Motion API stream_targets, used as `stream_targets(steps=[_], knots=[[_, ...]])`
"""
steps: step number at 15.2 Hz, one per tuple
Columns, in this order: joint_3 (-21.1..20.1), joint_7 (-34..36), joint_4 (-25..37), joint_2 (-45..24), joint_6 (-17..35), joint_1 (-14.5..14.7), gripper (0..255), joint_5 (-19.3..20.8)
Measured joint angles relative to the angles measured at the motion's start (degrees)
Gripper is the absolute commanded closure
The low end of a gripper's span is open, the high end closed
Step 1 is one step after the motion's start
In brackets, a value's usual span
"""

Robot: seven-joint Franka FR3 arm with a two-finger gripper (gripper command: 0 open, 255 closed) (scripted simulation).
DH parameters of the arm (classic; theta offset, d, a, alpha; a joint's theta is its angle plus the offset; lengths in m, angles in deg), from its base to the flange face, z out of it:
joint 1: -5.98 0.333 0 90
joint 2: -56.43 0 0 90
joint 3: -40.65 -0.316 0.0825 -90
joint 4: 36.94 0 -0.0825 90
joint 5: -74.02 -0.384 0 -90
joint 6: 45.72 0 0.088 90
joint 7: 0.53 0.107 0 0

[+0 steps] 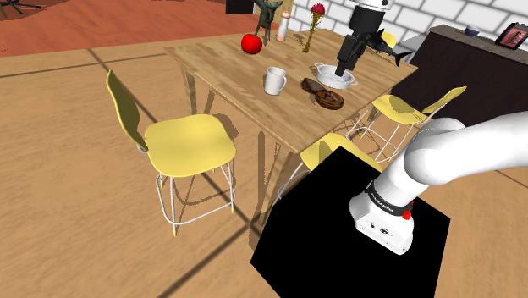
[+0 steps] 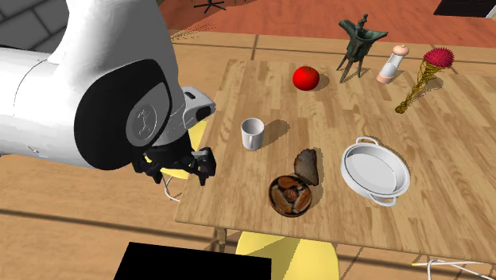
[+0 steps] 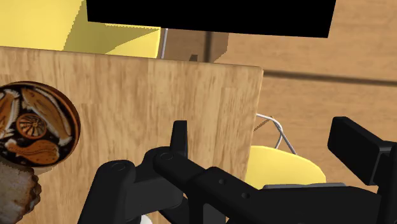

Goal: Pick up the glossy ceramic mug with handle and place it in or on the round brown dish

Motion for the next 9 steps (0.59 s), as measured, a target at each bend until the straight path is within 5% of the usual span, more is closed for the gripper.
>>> stream_targets(steps=[9], knots=[[3.7,-4.3,4.2,-13.4,9.7,-0.7,0,1.2]])
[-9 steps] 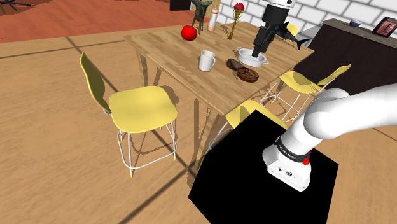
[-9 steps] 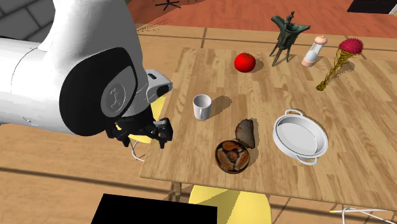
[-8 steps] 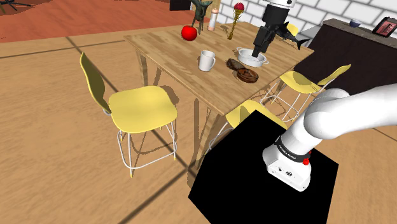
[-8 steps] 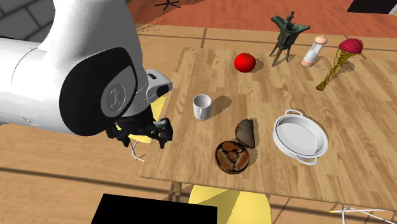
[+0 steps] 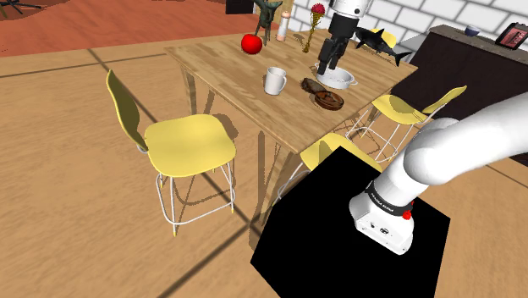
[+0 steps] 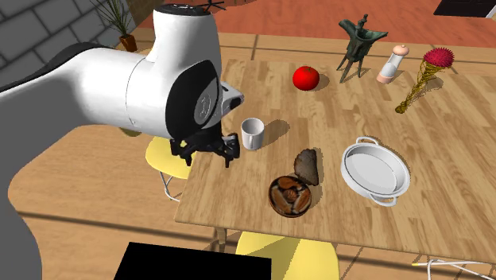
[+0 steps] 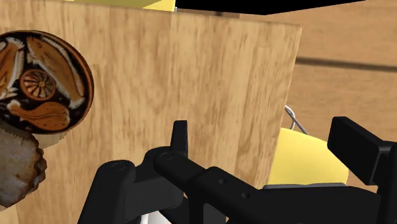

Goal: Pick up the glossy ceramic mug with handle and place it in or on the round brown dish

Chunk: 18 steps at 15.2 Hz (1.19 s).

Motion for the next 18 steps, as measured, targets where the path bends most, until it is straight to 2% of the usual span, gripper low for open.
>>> stream_targets(steps=[4,10,18], knots=[[2.2,-2.9,4.0,-8.9,5.2,-0.3,0,-0.2],[4.5,-6.9,13.1,-22.0,9.5,-0.6,0,-2.2],[5.9,-12.1,28.9,-40.3,11.9,-2.3,0,-6.6]])
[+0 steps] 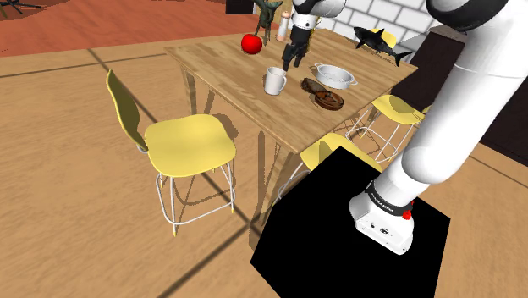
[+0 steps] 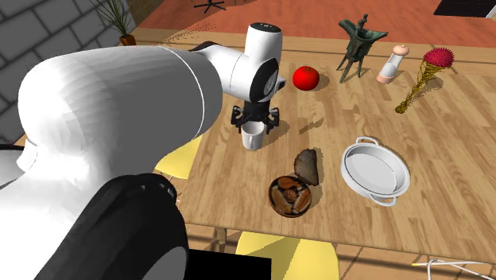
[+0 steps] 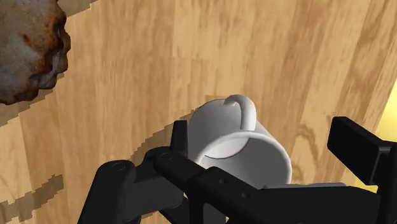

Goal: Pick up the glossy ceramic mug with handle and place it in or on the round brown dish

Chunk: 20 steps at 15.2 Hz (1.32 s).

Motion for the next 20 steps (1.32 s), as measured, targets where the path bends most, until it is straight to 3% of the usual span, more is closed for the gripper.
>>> stream_targets(steps=[6,13,20], knots=[[-0.2,-2.9,14.4,-13.3,-1.1,-2.6,0,-3.1],[-0.5,-3.5,12.8,-15.7,2.8,-2.8,0,-3.8],[-0.6,-3.5,12.5,-15.9,3.3,-2.7,0,-3.8]])
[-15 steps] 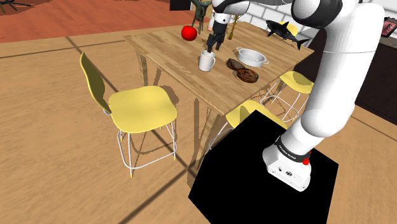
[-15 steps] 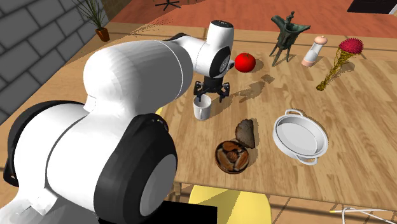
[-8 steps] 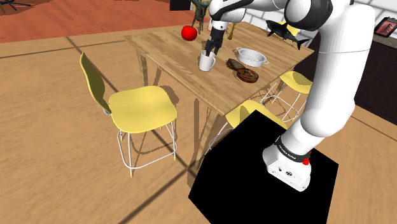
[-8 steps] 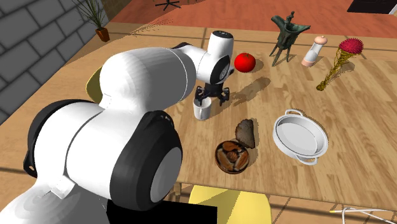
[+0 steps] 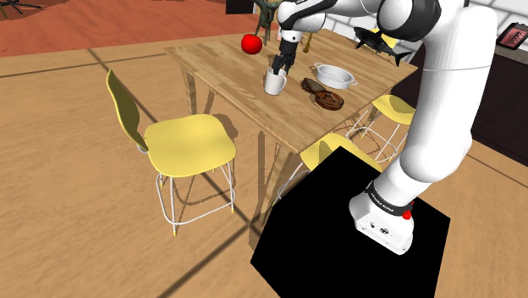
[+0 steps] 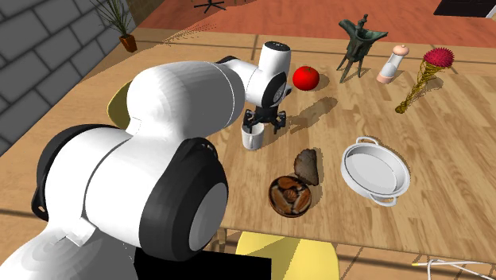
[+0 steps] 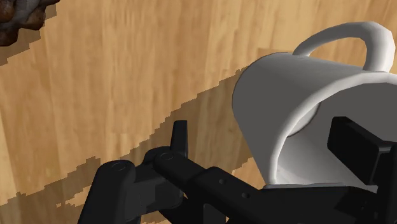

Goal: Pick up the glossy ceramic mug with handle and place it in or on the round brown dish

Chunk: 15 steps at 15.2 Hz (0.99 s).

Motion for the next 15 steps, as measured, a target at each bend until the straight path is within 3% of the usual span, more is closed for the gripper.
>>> stream_targets(steps=[1,15], knots=[[0.0,0.0,0.0,0.0,0.0,0.0,255,0.0],[0.1,0.3,0.6,1.2,-1.7,0.2,255,0.3]])
